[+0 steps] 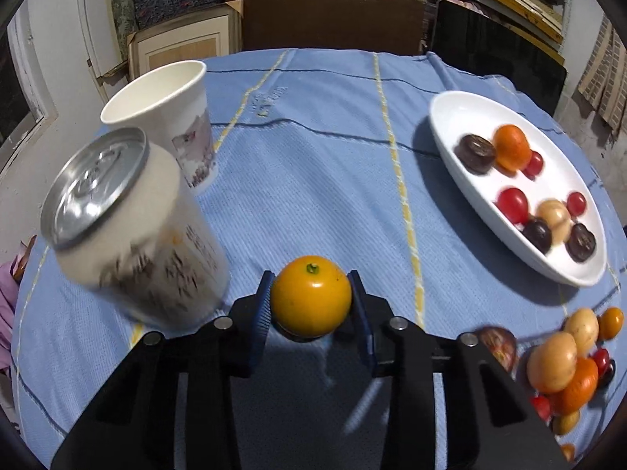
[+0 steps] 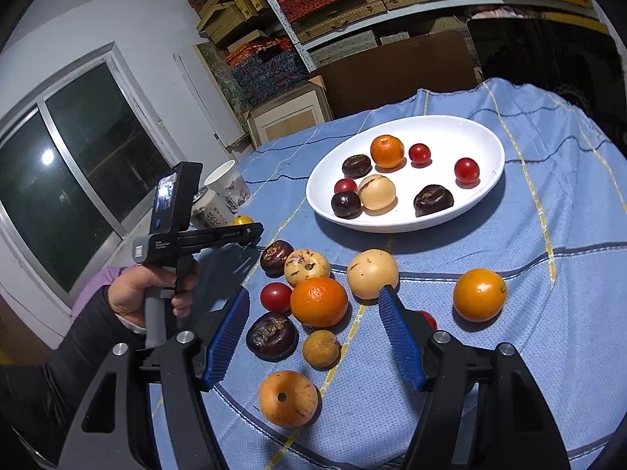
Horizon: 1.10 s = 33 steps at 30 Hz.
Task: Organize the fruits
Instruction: 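Grasp a small yellow fruit with the left tool while the right tool grasps a pale tan fruit, then carry both fruits over the white plate and open both tools to release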
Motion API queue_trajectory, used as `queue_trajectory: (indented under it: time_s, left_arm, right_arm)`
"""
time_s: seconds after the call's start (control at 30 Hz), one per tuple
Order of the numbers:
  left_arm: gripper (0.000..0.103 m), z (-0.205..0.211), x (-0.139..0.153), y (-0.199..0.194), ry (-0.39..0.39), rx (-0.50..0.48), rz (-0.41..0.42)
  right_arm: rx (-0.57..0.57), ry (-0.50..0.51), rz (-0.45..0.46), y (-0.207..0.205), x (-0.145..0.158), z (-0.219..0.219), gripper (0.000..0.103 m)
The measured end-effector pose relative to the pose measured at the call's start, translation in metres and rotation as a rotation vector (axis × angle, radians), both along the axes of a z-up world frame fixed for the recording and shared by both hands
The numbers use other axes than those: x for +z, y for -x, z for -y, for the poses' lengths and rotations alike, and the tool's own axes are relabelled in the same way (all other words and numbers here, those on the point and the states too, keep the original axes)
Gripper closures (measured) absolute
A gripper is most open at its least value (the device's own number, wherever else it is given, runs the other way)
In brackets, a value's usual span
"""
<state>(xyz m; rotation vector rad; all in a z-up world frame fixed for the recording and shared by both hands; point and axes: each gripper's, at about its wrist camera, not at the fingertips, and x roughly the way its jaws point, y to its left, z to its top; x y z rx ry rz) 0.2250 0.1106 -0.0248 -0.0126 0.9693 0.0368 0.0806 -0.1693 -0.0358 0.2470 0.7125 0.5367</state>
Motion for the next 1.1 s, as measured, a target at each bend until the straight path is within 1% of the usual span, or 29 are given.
queue_trajectory:
  time_s: [0.1, 0.23, 0.3, 0.33, 0.43, 0.53, 0.7, 0.73, 0.77, 0.8, 0.83, 1.0, 1.1]
  left_arm:
    - [0.067, 0.010, 0.002, 0.019, 0.009, -0.029, 0.002]
    - [0.067, 0.025, 0.005, 0.051, 0.026, -0.079, 0.011]
    - [0.067, 0.031, 0.006, 0.066, 0.028, -0.105, 0.016]
    - [0.067, 0.033, 0.008, 0.074, 0.028, -0.115, 0.022]
    - [0.067, 0.036, 0.012, 0.093, 0.048, -0.126, 0.036]
    - [0.067, 0.037, 0.016, 0.109, 0.069, -0.141, 0.040]
    - [0.067, 0.041, 0.020, 0.126, 0.067, -0.159, 0.053]
    - [0.067, 0.042, 0.020, 0.130, 0.067, -0.161, 0.054]
    - [0.067, 0.043, 0.021, 0.133, 0.064, -0.163, 0.056]
    - [0.067, 0.045, 0.022, 0.136, 0.055, -0.170, 0.060]
    - [0.067, 0.046, 0.022, 0.138, 0.050, -0.175, 0.060]
    - [0.067, 0.052, 0.021, 0.146, 0.049, -0.191, 0.034]
    - [0.067, 0.058, 0.020, 0.149, 0.037, -0.195, 0.022]
  right_arm:
    - [0.035, 0.039, 0.029, 0.007, 0.005, -0.009, 0.034]
    - [0.122, 0.116, 0.052, 0.027, 0.008, -0.029, 0.034]
    - [0.153, 0.150, 0.044, 0.036, 0.004, -0.037, 0.034]
    - [0.159, 0.179, 0.025, 0.041, 0.000, -0.042, 0.034]
    - [0.146, 0.231, -0.016, 0.047, -0.012, -0.049, 0.034]
    - [0.121, 0.295, -0.028, 0.048, -0.022, -0.058, 0.034]
    - [0.097, 0.340, -0.061, 0.043, -0.038, -0.068, 0.034]
    - [0.093, 0.346, -0.059, 0.043, -0.040, -0.069, 0.043]
    - [0.080, 0.366, -0.059, 0.042, -0.043, -0.071, 0.054]
    - [0.065, 0.378, -0.067, 0.041, -0.045, -0.070, 0.060]
    - [0.060, 0.360, -0.072, 0.039, -0.045, -0.068, 0.060]
    - [0.041, 0.344, -0.075, 0.039, -0.045, -0.061, 0.060]
    - [0.034, 0.329, -0.066, 0.041, -0.039, -0.055, 0.060]
